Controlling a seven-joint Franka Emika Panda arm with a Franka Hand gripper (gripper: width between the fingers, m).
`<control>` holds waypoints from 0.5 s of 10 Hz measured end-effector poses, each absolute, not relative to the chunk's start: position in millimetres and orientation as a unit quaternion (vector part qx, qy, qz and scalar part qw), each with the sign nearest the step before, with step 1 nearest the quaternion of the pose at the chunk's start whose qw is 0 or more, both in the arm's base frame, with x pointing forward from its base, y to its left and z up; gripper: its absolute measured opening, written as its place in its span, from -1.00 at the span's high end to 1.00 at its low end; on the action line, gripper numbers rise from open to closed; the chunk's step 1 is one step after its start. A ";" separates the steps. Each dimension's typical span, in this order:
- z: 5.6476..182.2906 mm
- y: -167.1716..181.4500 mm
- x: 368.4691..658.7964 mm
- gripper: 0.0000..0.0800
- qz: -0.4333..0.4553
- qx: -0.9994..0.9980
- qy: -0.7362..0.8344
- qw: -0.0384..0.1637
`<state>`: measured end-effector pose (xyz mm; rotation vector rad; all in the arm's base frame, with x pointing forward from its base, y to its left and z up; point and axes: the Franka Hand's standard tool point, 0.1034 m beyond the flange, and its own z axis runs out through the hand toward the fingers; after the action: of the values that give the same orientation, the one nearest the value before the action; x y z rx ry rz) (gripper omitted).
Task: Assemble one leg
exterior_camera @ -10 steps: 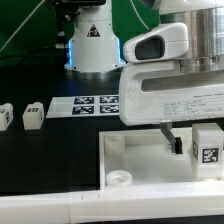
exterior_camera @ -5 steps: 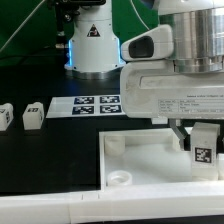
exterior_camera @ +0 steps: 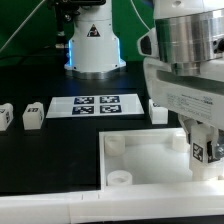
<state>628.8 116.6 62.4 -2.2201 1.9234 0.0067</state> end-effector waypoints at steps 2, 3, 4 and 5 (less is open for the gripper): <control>61.8 115.5 629.2 0.27 0.025 -0.639 0.759 0.125; 61.7 116.7 628.9 0.13 0.027 -0.631 0.765 0.125; 61.4 116.6 628.7 0.13 0.025 -0.642 0.756 0.125; 61.3 116.6 628.5 -0.33 0.022 -0.661 0.739 0.125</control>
Offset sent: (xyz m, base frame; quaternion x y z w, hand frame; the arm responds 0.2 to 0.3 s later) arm 0.0000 0.0000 0.0000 0.0000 0.0000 0.0000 1.0000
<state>628.5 116.6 61.3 -1.9258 2.1543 0.0647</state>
